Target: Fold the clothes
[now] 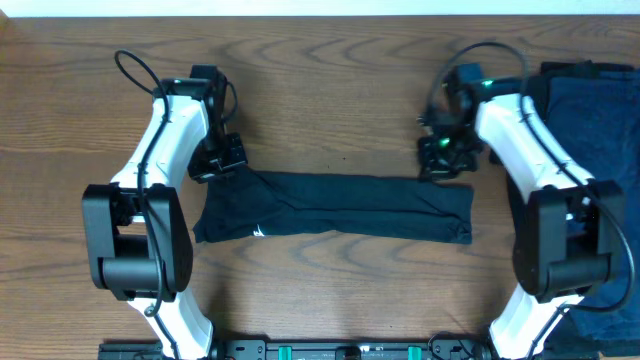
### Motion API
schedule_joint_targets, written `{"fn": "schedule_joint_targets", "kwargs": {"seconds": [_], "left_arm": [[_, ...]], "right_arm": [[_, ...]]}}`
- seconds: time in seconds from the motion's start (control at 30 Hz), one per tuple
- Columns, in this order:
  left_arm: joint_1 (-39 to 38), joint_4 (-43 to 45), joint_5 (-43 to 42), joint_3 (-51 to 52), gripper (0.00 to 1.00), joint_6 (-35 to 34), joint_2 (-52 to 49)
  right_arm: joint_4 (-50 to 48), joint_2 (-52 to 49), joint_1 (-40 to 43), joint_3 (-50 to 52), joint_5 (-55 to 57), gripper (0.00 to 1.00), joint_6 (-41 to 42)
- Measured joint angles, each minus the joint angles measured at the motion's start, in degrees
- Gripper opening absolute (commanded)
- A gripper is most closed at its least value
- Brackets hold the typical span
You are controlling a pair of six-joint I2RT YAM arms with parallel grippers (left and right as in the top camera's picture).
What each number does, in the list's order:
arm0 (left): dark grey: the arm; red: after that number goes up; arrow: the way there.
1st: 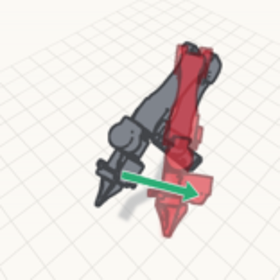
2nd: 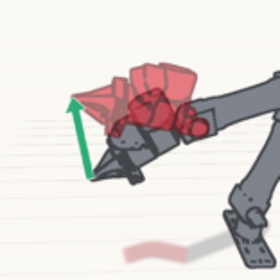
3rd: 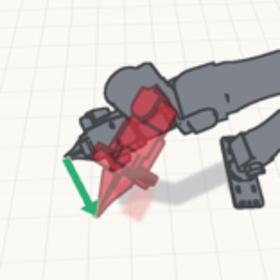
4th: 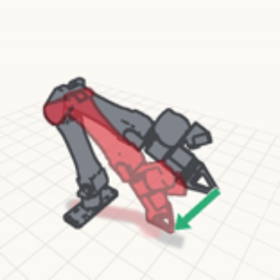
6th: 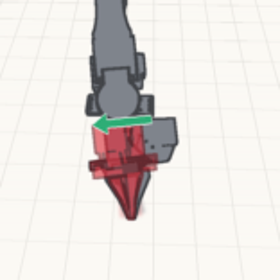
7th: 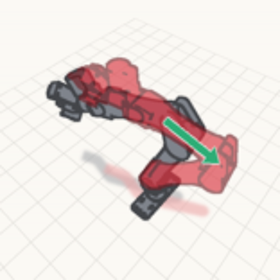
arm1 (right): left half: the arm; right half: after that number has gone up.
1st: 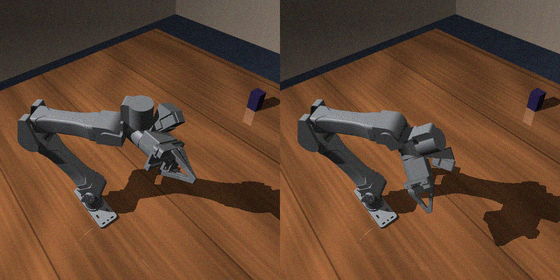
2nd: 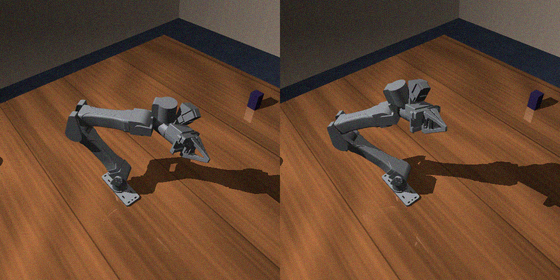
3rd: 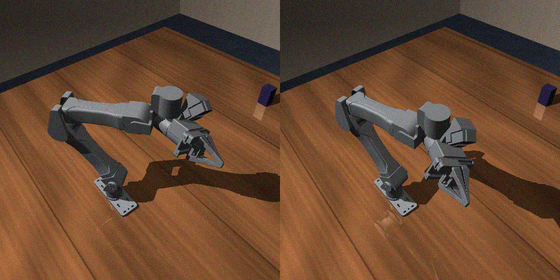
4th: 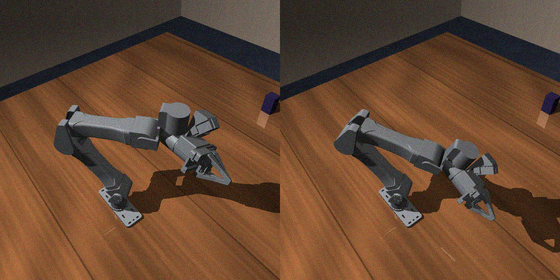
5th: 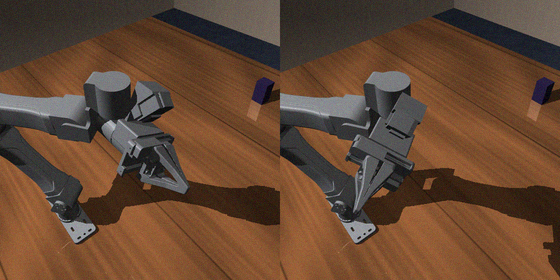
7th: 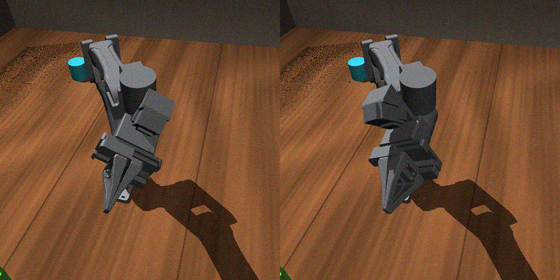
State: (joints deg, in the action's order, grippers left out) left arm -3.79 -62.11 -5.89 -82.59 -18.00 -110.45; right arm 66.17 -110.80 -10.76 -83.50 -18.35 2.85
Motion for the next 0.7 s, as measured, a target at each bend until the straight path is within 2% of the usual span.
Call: {"fn": "schedule_joint_targets", "kwargs": {"seconds": [0.23,0.37,0.7], "left_arm": [[-1.53,5.29,-0.81,6.49,0.06,-0.04,0.0],[-1.57,7.26,-1.03,8.39,0.06,-0.04,0.0],[-1.57,8.37,-1.09,8.85,0.06,-0.04,0.0]], "right_arm": [[-11.74,0.0,-9.25,5.14,-3.45,0.01,1.33],[-17.62,0.0,-13.6,8.22,-3.04,0.01,5.09],[-26.38,-0.15,-17.94,14.71,0.46,0.01,13.51]]}}
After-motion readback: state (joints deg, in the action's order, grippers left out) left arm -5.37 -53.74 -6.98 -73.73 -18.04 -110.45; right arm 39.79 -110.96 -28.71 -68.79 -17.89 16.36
